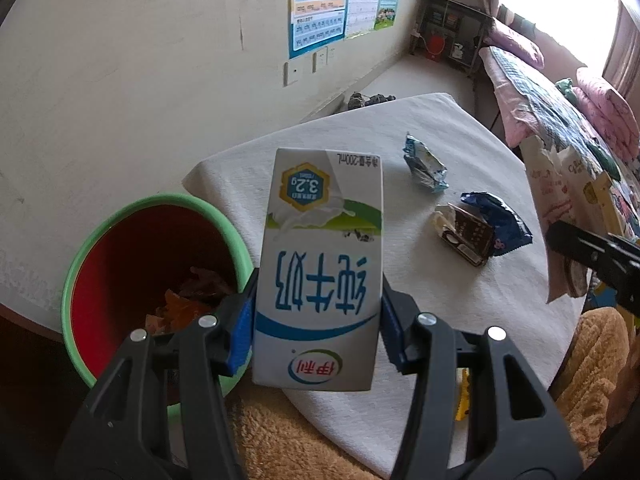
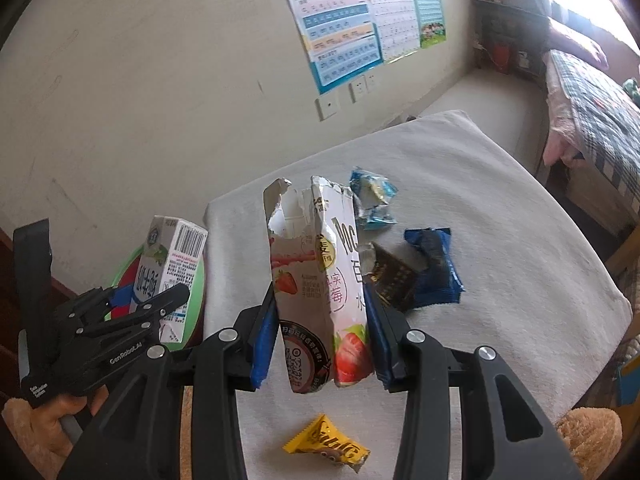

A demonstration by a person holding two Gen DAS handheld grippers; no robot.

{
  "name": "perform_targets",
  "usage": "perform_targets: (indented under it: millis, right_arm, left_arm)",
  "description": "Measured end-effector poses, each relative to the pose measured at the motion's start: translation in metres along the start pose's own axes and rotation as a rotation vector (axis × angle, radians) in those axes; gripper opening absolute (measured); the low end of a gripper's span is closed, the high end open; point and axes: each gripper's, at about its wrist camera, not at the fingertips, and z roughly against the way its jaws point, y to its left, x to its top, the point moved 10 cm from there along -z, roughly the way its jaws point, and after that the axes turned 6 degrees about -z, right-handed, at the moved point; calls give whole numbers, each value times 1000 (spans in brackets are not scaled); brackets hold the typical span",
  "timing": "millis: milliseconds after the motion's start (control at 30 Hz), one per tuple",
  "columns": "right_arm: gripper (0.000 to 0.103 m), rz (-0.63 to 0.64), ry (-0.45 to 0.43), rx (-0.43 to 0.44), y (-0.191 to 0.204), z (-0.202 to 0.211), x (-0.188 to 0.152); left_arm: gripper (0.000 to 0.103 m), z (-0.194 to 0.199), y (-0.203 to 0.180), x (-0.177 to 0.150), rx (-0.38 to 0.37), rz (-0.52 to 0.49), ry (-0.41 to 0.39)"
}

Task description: Collect trash

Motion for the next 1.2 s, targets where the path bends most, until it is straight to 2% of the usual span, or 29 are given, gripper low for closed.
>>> perform_targets:
  millis: [567, 967, 1200]
  right_arm:
    - [39, 44, 20, 6, 20, -14, 0]
    - [39, 126, 46, 30, 62, -29, -3]
    - [39, 184, 75, 50, 92, -43, -9]
  left_arm:
    - [51, 5, 41, -11, 48, 77, -11]
    - [51, 14, 78, -17, 68, 142, -30]
    - [51, 12, 106, -32, 86, 195, -10]
